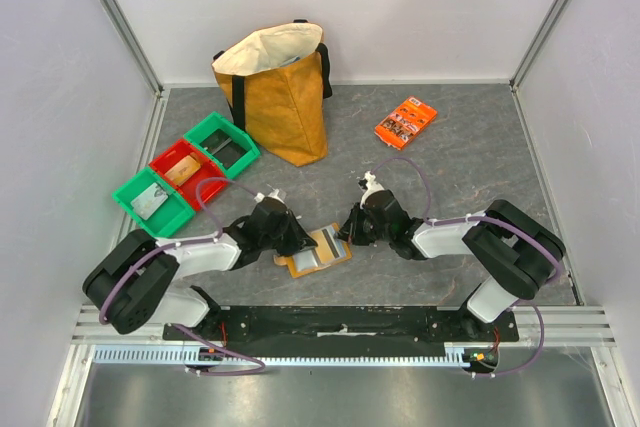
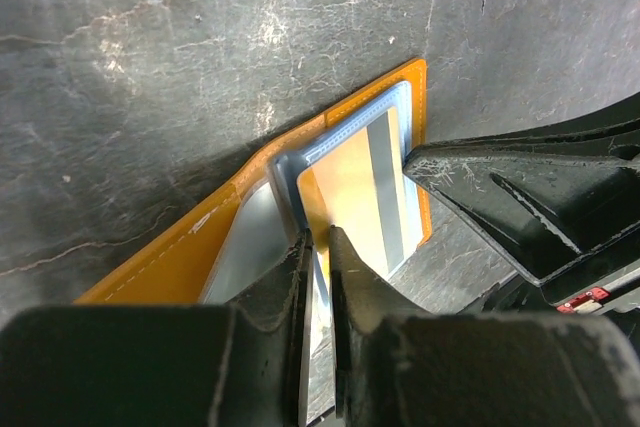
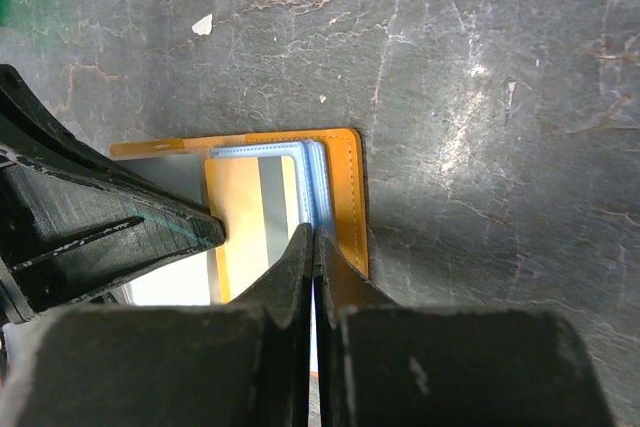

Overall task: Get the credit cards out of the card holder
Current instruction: Remove the credit card from the card holder.

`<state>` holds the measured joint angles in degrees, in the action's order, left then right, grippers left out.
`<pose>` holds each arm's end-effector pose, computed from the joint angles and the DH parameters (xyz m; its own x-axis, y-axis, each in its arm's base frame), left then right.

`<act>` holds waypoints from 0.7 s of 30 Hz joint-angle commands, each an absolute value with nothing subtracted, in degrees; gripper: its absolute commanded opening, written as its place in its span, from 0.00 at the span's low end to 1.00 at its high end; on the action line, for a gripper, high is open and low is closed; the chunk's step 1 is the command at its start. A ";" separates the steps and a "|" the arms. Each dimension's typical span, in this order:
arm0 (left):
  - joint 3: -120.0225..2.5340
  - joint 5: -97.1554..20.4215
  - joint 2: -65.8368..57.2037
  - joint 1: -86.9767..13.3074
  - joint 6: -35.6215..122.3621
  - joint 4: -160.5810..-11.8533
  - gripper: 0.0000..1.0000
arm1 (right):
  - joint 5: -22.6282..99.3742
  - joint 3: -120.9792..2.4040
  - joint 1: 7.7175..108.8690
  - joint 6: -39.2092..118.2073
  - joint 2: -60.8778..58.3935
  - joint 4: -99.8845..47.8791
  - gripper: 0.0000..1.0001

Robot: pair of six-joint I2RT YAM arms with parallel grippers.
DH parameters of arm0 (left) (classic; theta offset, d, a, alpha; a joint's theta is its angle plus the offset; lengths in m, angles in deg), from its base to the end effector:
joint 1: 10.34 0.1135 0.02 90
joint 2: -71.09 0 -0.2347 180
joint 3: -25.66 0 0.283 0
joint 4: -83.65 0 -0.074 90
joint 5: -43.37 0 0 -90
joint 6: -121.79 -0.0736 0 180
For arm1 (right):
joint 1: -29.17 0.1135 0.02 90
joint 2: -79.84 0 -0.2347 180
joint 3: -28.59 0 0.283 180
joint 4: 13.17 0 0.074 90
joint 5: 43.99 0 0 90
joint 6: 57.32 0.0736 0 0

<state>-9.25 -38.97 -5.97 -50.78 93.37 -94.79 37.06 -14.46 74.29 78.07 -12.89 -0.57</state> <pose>0.2094 -0.1913 0.0508 -0.8802 -0.3951 -0.2630 -0.1217 0.7235 -0.6796 0.2257 0.2429 0.0437 -0.8594 0.1336 -0.4935 -0.2502 0.7319 0.6338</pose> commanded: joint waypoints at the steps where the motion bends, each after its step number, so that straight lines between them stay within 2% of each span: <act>1: -12.68 -34.94 -8.19 -51.03 91.29 -100.71 0.15 | 35.73 -13.01 74.96 76.54 -15.79 -6.86 0.00; 3: -12.24 -34.85 -8.54 -51.03 92.52 -102.21 0.13 | 35.55 -13.10 74.96 76.63 -16.14 -6.86 0.00; 7: -10.75 -36.60 -5.91 -51.03 93.93 -101.96 0.02 | 36.25 -13.18 74.96 76.63 -16.22 -8.35 0.00; 21: -1.08 -37.23 2.79 -48.92 97.97 -100.20 0.02 | 38.72 -14.68 74.96 76.45 -18.42 -12.58 0.00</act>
<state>-2.94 -37.90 0.98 -49.43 95.89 -98.00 36.71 -16.47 74.16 78.14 -15.01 -0.92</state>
